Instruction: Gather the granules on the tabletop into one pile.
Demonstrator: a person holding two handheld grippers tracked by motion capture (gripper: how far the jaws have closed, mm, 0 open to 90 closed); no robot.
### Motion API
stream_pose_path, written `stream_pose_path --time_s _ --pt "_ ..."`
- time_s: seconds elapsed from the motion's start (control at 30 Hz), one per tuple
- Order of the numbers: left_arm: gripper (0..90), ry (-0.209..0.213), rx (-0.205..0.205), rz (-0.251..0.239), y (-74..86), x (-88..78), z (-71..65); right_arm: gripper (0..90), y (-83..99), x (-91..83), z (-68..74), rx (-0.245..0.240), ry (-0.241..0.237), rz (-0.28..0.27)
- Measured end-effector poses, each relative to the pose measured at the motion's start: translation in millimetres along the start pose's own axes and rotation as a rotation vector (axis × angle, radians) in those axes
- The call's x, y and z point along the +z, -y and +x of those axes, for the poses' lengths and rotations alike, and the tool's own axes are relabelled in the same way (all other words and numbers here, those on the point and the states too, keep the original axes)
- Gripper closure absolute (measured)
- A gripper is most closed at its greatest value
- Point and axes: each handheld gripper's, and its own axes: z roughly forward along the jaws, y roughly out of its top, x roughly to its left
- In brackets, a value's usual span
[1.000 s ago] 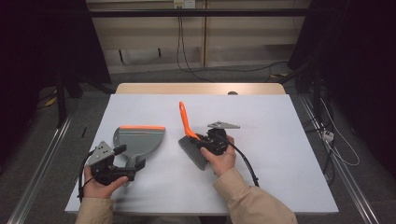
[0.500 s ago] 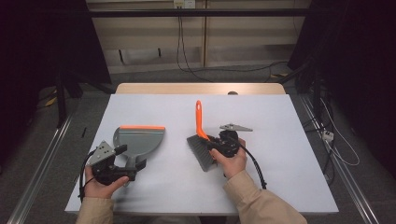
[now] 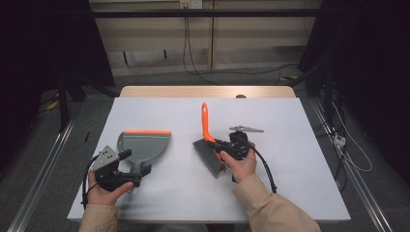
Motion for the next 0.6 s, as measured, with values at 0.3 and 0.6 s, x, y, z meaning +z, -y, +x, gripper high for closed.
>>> stream_pose_path --time_s 0.3,0.6 --pt "4.2 -0.001 -0.003 0.001 0.8 -0.3 2.9 70.9 -8.1 36.6 25.5 -0.002 -0.032 0.037" --pt "4.2 -0.004 -0.007 -0.002 0.7 -1.5 3.1 70.2 -8.0 41.6 12.8 0.012 0.052 0.086"
